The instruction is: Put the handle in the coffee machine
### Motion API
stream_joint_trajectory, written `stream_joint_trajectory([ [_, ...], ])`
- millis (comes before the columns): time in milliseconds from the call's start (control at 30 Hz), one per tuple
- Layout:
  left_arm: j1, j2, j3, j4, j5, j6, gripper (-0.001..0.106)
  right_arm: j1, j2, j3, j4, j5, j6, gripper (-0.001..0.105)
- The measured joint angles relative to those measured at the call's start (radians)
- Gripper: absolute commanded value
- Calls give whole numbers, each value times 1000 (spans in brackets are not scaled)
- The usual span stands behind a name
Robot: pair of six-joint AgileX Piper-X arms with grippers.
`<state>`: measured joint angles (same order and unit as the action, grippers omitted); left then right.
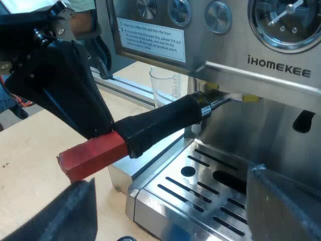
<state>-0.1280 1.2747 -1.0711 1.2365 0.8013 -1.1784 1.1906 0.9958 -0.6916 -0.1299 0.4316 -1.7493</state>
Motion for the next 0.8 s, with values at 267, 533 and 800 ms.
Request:
stream_joint_trajectory([
  [267, -16, -41, 8, -44, 8, -54, 0, 0, 0, 0, 0, 11, 0, 64],
  [533, -25, -42, 16, -73, 35, -103, 0, 0, 0, 0, 0, 11, 0, 64],
  [800, -25, -106, 18, -101, 10, -103, 0, 0, 0, 0, 0, 11, 0, 64],
])
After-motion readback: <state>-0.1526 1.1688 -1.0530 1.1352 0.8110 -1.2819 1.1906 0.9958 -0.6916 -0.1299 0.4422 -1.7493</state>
